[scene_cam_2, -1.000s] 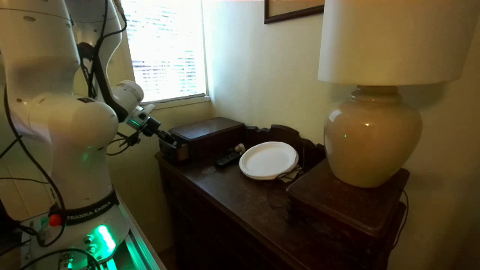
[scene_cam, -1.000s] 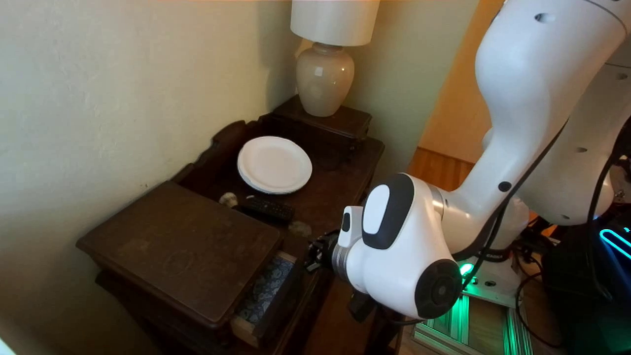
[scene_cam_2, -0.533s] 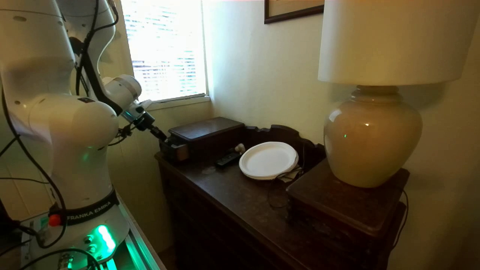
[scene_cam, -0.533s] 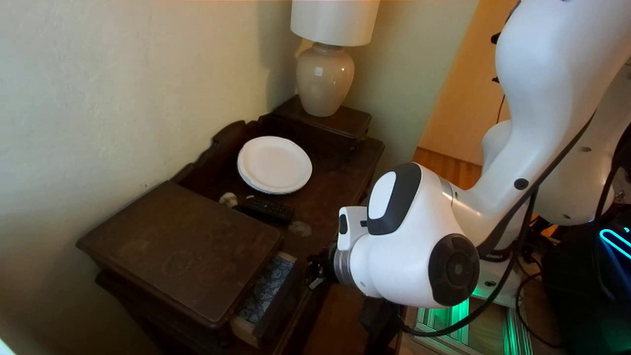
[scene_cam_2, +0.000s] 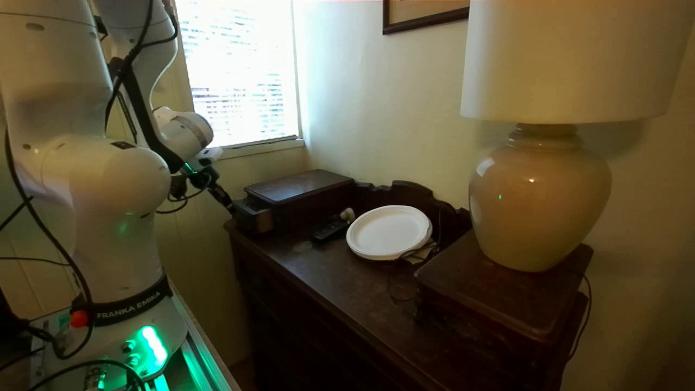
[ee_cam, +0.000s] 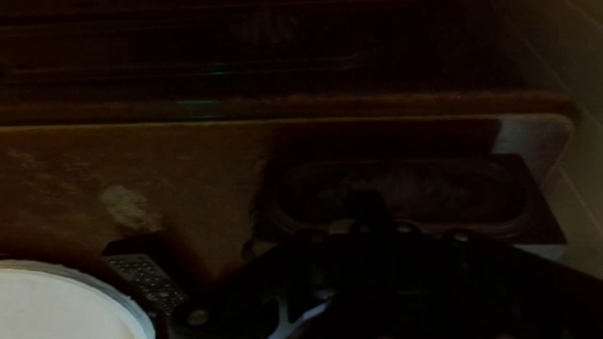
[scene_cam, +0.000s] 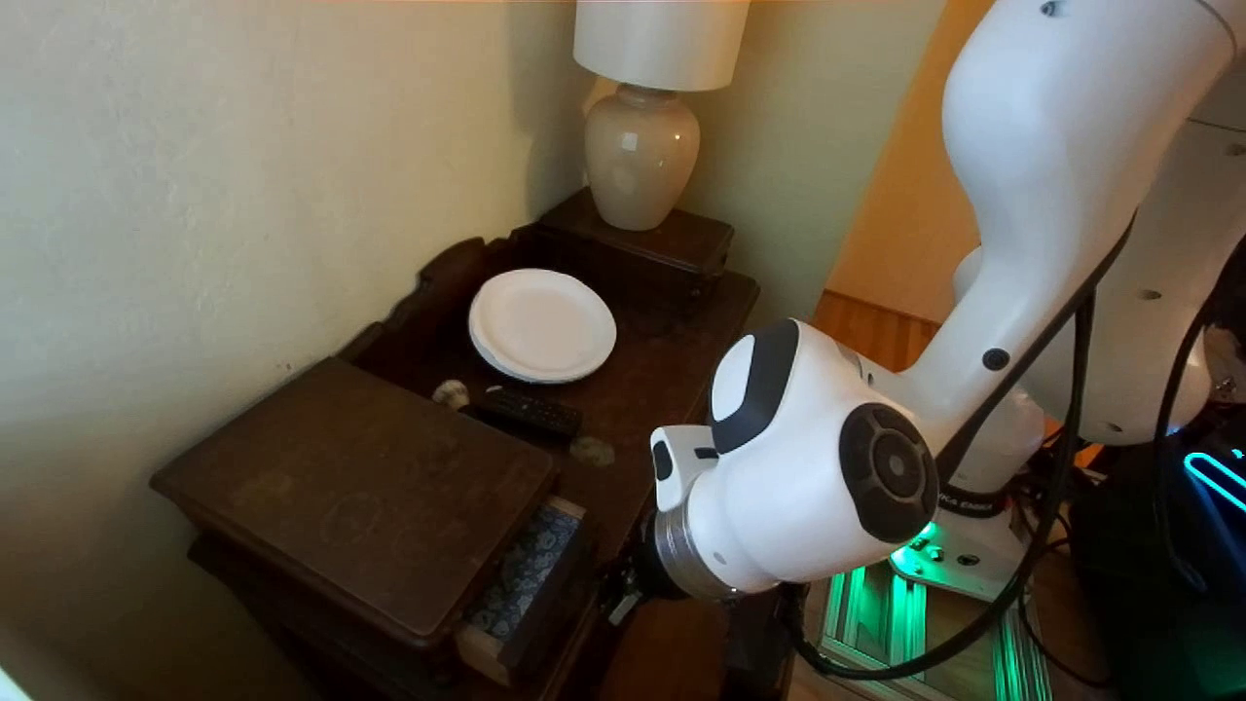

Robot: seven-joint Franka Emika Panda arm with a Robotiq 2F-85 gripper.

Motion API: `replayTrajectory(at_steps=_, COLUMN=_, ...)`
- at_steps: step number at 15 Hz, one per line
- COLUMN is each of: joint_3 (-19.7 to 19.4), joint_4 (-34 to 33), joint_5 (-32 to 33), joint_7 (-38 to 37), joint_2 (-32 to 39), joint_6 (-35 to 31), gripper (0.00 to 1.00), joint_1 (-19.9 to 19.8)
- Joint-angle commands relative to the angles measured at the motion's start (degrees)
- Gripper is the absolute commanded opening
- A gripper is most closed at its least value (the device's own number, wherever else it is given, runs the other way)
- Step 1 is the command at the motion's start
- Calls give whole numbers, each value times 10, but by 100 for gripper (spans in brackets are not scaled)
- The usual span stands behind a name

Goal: Close the small drawer on the left

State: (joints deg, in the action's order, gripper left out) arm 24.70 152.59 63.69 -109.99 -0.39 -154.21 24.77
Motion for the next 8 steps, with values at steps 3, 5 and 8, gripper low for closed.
replayTrajectory(at_steps=3, joint_3=-14, joint_4=-15, joint_5=-17, joint_7=38, joint_2=55, joint_6=-43, gripper=3, joint_1=-11)
replayTrajectory(at_steps=5, joint_3=-21, joint_4=-21, joint_5=41, joint_7=-4, joint_2=53, joint_6=-46, gripper=3, joint_1=-11)
replayTrajectory(at_steps=8, joint_3=-21, joint_4=-15, joint_5=35, joint_7=5, joint_2=48, joint_6=-33, gripper=4, joint_1=-8)
